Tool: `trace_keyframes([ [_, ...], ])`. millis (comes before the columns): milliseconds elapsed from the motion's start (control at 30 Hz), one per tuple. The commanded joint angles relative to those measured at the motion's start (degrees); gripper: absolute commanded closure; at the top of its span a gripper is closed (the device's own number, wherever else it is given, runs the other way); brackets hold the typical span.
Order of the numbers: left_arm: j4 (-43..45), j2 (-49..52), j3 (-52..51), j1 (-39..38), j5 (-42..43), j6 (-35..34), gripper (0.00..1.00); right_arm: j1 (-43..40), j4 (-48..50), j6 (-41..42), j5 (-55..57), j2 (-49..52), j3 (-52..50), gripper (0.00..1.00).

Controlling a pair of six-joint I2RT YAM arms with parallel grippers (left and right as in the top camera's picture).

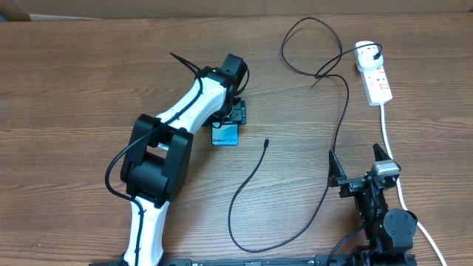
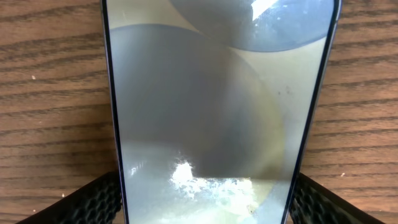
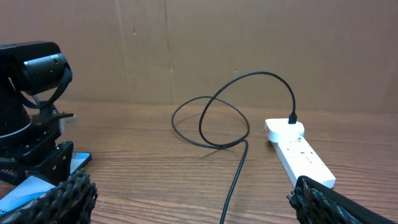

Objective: Plug charger to phone and switch on socket
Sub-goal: 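Close the left gripper on the phone's top edge, then lift the phone with the left gripper and tilt it upright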

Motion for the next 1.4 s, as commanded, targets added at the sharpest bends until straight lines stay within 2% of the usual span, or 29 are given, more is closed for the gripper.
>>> trace_keyframes([
  [0, -0.46, 0.72, -1.31, -0.37, -0.44, 0.22, 0.24, -0.15, 0.20, -0.26, 0.35, -0.42, -0.59, 0.00],
  [100, -1.05, 0.72, -1.18, -0.31, 0.74, 0.22, 0.28, -0.15, 0.20, -0.26, 0.35, -0.42, -0.59, 0.00],
  [533, -3.23, 0.70, -0.57, -0.26, 2.21, 0.17, 0.30, -0.15, 0.20, -0.26, 0.35, -0.42, -0.59, 0.00],
  [1000, -10.99, 0.70, 7.39, 0.55, 2.80, -0.26, 0.32, -0.15, 0.20, -0.26, 0.35, -0.42, -0.59, 0.00],
  [1200, -11.43, 0.68, 8.00, 1.97, 11.26, -0.26, 0.33, -0.15, 0.20, -0.26, 0.35, -0.42, -0.59, 0.00],
  [1367, -11.56, 0.61, 8.04, 5.38, 25.18, -0.31, 0.34, -0.15, 0.20, -0.26, 0.35, -0.42, -0.59, 0.00],
])
